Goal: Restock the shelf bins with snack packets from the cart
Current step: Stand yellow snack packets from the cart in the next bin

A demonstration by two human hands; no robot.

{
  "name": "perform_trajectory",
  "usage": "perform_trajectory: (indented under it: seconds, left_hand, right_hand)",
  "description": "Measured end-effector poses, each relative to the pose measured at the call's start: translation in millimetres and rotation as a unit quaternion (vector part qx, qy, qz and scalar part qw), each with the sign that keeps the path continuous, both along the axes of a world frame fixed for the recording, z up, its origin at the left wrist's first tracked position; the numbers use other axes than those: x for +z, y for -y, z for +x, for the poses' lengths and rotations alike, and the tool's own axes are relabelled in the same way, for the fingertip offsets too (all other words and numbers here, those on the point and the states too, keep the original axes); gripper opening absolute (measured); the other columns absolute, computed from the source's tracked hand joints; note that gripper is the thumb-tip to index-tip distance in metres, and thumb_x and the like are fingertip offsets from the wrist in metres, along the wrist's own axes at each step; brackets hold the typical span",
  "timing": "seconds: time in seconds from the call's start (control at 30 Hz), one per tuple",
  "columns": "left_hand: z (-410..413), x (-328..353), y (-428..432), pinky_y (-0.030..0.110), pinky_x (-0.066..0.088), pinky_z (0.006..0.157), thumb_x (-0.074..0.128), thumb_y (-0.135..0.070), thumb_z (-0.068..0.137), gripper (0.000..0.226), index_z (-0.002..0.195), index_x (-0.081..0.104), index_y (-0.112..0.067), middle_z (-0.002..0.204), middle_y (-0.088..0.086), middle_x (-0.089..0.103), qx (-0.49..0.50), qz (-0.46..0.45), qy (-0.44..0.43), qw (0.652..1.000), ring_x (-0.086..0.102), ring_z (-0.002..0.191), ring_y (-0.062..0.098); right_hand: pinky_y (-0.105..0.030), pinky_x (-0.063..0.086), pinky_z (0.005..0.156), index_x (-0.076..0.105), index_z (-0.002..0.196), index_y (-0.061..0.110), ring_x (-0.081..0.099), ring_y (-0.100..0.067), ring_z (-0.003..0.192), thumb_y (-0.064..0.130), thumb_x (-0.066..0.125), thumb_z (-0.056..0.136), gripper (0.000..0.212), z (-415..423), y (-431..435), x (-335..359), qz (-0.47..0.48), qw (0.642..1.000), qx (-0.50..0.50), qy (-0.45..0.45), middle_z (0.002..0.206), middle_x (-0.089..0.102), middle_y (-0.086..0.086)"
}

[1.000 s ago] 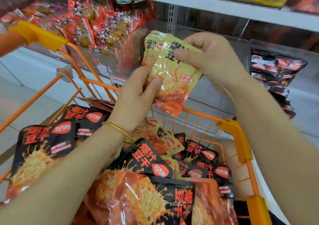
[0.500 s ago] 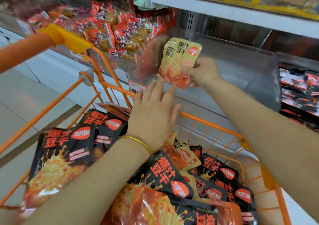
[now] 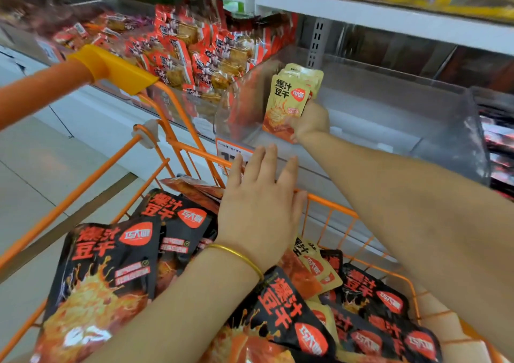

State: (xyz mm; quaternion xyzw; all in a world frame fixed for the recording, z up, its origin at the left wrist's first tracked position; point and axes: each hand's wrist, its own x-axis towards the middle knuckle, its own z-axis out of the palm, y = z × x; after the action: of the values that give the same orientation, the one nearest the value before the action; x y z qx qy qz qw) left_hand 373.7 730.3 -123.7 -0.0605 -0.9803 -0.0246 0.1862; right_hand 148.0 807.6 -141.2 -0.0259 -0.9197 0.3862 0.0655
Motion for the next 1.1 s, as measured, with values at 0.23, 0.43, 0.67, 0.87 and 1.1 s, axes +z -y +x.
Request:
perform_trajectory:
  seconds: [0.23,0.43,0.67,0.87,1.1]
  left_hand:
    - [-0.9,-1.3,1.1,0.052,0.035,0.104,0.027,-0.043,0.089,0.056,0.128,0.056,-0.015,0.133,0.017,0.053,-0.003,0.000,-0.019,1.000,0.047,0.126,0.032]
    - [-2.3,5.1,2.0,0.052,0.038,0.100,0.028,-0.033,0.086,0.054,0.125,0.055,-0.008,0.128,0.020,0.054,-0.013,0.065,-0.031,0.997,0.050,0.119,0.037]
    - [-3.6,15.9,5.2,0.049,0.041,0.096,0.016,-0.024,0.075,0.064,0.123,0.052,-0.002,0.127,0.021,0.050,-0.007,0.170,-0.044,0.984,0.048,0.113,0.041]
    - [-1.9,13.7,3.6,0.050,0.039,0.099,0.015,-0.028,0.075,0.066,0.125,0.051,-0.002,0.129,0.021,0.049,-0.001,0.146,-0.025,0.989,0.048,0.114,0.041]
    - [-0.3,12.0,6.2,0.050,0.035,0.102,0.012,-0.026,0.072,0.070,0.127,0.050,-0.005,0.132,0.019,0.048,0.004,0.107,-0.002,0.994,0.046,0.117,0.041]
  right_hand:
    - [-0.047,0.056,0.078,0.058,0.108,0.009,0.068,-0.033,0.088,0.022,0.083,0.068,0.049,-1.1,-6.7,-3.7,-0.107,0.993,-0.031,0.035,0.105,0.067,-0.011]
    - [-0.045,0.057,0.073,0.050,0.080,0.012,0.069,-0.029,0.080,0.011,0.072,0.081,0.022,48.1,-20.9,50.2,-0.152,0.988,0.009,0.030,0.087,0.067,-0.014]
    - [-0.035,0.053,0.048,0.056,0.078,0.011,0.064,-0.023,0.049,-0.003,0.057,0.088,0.017,214.0,-75.4,91.4,-0.082,0.952,0.276,0.106,0.066,0.063,-0.015]
    - [-0.027,0.041,0.039,0.053,0.110,0.029,0.050,-0.015,0.043,0.010,0.054,0.092,0.026,227.8,-67.2,30.9,-0.020,0.909,0.317,0.271,0.069,0.057,-0.009]
    - [-0.020,0.029,0.050,0.063,0.115,0.013,0.047,-0.007,0.061,0.003,0.060,0.086,0.030,235.5,-69.4,27.7,-0.281,0.863,0.185,0.376,0.071,0.057,0.001]
